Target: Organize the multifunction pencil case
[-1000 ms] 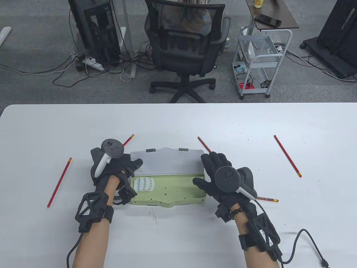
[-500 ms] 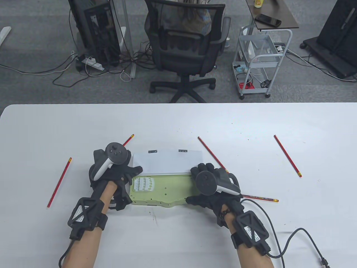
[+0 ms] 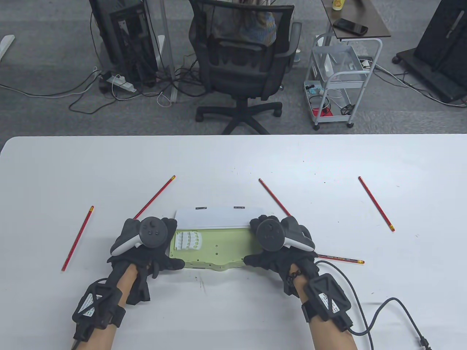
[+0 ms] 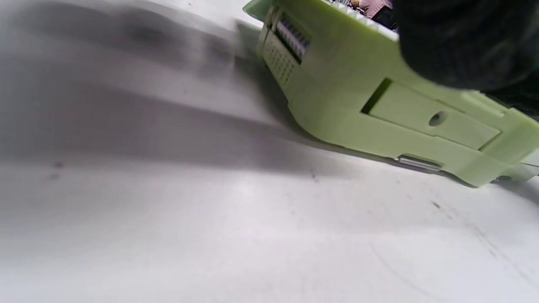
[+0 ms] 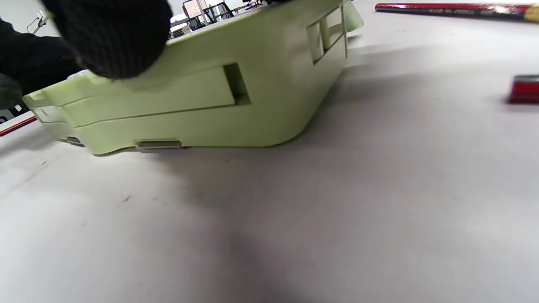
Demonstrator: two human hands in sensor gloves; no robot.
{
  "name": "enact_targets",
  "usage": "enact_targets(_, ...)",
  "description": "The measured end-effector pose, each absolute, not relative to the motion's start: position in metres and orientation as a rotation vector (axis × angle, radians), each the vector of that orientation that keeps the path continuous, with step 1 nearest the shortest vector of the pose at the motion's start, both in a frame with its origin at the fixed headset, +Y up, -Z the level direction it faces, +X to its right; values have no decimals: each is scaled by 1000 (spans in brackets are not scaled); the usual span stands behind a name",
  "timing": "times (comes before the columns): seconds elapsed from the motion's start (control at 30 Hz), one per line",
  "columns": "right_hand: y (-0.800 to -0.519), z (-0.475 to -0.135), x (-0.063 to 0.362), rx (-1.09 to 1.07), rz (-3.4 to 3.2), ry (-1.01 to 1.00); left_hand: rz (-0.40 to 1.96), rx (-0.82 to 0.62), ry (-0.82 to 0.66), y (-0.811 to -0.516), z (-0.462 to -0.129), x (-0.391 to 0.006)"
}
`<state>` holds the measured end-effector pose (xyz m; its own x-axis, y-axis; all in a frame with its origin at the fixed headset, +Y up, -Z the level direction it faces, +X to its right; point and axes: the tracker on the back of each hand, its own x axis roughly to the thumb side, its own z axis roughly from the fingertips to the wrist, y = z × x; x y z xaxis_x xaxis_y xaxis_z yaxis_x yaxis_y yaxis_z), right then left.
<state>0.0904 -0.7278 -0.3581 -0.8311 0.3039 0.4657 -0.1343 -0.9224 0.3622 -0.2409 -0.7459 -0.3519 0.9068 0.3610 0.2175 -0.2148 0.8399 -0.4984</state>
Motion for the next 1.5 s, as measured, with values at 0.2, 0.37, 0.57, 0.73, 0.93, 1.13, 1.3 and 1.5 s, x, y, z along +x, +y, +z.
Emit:
enact_targets(0.2, -726, -358, 94, 778, 2745, 456, 270, -443, -308, -745, -352, -240)
enact_targets(0.37, -705, -355, 114, 664, 2698, 341, 250, -439, -306, -745, -352, -239)
enact_targets(0.57, -678, -366, 150, 341, 2761, 119, 253, -438, -306, -744, -352, -239)
enact_targets(0.73, -672, -396, 164, 93, 2898, 133, 250, -440, -304, -744, -352, -238)
enact_targets(0.93, -694, -425, 156, -86, 3085, 212, 249, -444, -304, -744, -352, -238)
enact_targets(1.13, -715, -438, 149, -156, 3201, 244, 259, -455, -302, -745, -353, -239)
enact_targets(1.3, -729, -442, 141, -122, 3283, 278, 250, -455, -300, -744, -353, -238)
enact_targets(1.5, -731, -441, 133, -50, 3352, 215, 248, -456, -299, -745, -353, -238)
